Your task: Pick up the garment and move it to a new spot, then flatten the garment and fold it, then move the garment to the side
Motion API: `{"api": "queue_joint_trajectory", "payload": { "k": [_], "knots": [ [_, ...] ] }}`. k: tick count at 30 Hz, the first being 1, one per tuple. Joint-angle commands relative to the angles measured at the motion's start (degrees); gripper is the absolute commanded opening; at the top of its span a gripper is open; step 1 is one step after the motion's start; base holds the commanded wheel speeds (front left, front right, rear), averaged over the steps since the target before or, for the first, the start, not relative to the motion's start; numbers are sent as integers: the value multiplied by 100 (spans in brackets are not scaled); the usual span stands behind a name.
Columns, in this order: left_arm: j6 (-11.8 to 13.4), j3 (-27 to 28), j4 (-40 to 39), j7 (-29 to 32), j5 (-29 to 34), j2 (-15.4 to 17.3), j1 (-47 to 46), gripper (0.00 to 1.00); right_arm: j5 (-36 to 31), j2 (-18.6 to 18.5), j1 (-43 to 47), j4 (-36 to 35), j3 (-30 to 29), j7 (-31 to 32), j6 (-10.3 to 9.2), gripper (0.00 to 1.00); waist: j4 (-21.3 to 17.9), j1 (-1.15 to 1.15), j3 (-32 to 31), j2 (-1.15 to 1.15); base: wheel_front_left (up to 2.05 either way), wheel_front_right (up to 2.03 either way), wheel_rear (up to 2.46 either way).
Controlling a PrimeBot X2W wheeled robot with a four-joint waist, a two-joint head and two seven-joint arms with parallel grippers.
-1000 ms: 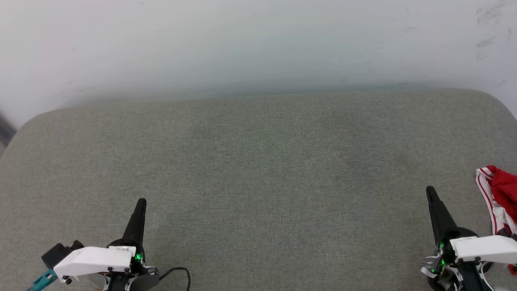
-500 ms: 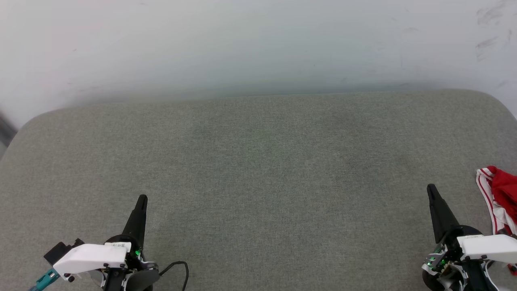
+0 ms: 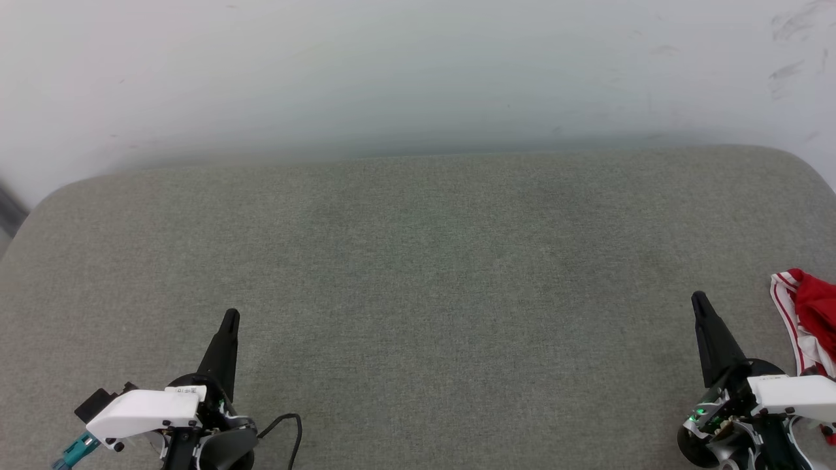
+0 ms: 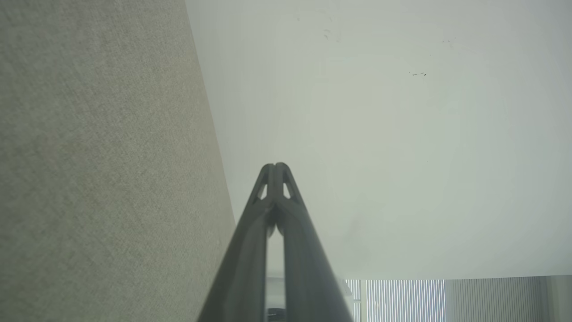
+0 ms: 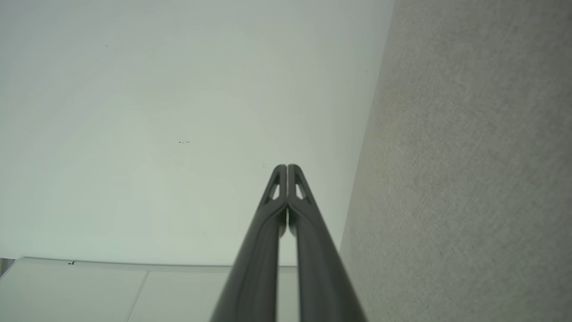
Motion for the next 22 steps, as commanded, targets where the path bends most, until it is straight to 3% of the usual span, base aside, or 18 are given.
{"api": "queue_joint_trajectory", "payload": {
  "k": [1,22],
  "knots": [
    [0,13,5,22,10,7,-32,0,8,11,-45,8,-11,19,-2,0,0,0,0,0,0,0,0],
    [0,41,6,39,47,-15,-37,0,-29,39,-50,11,-48,46,-2,0,0,0,0,0,0,0,0]
  ]
}}
